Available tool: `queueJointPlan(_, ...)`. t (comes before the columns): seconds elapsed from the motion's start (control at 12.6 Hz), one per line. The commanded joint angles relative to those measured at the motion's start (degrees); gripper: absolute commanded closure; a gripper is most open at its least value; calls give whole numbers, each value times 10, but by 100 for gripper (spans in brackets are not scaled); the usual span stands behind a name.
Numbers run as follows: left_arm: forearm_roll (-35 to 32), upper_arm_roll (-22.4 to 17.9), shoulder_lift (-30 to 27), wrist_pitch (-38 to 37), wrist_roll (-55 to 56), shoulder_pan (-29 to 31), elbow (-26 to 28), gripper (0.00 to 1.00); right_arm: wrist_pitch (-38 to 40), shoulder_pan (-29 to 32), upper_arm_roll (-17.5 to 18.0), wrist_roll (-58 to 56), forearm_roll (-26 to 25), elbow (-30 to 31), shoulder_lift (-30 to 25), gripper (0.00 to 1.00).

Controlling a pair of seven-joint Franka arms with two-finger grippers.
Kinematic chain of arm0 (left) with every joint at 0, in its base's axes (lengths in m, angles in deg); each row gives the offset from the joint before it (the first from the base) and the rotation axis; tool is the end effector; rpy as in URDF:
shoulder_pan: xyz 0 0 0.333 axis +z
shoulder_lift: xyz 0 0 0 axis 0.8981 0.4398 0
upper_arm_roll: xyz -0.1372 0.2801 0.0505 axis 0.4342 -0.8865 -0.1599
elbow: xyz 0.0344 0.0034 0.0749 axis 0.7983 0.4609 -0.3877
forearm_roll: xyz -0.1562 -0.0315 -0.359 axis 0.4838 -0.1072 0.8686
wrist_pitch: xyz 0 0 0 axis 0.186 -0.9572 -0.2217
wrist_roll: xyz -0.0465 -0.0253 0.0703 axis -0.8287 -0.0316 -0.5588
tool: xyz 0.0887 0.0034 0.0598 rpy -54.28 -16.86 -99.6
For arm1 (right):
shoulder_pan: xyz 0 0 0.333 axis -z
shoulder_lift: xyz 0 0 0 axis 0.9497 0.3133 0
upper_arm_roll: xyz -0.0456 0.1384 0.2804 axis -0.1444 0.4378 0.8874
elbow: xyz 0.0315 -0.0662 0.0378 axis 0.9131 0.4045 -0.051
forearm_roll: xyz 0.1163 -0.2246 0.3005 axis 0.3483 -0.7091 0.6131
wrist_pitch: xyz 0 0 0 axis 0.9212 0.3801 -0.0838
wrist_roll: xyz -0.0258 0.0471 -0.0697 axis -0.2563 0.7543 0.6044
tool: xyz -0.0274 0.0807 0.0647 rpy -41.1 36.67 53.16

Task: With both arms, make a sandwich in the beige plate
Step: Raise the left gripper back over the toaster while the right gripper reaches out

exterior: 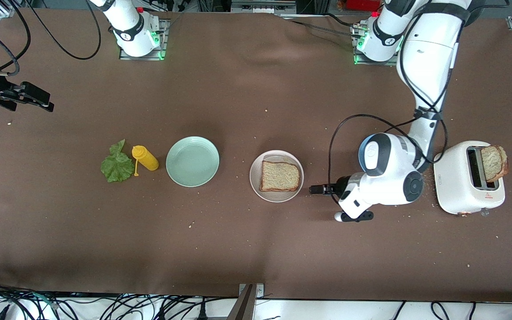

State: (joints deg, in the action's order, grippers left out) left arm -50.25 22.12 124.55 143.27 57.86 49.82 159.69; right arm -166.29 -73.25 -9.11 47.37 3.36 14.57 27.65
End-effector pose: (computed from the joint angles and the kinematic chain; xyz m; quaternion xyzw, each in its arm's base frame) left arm 0.6959 -0.1927 0.2518 0.9761 0.0365 -0.0946 0.1922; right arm 0.5543 -0.0102 0.5911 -0.9995 0.0104 0.0280 0.0087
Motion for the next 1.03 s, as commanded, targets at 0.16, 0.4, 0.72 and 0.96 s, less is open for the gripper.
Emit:
queueJointPlan(0.16, -135, 4, -76, -101, 4, 101, 7, 0, 21, 3, 4, 7, -2, -7, 18, 0)
queueJointPlan(0.4, -200, 4, -110, -147, -40, 152, 3, 0, 35, 4, 2, -2, -2, -7, 36, 0)
queueJointPlan(0.72, -239, 2, -147, -177, -83, 187, 3, 0, 53, 4, 2, -81, 9, -7, 56, 0)
queueJointPlan(0.96, -290, 4, -176, -196, -82, 187, 4, 0, 36, 18, -4, -205, 53, -4, 72, 0)
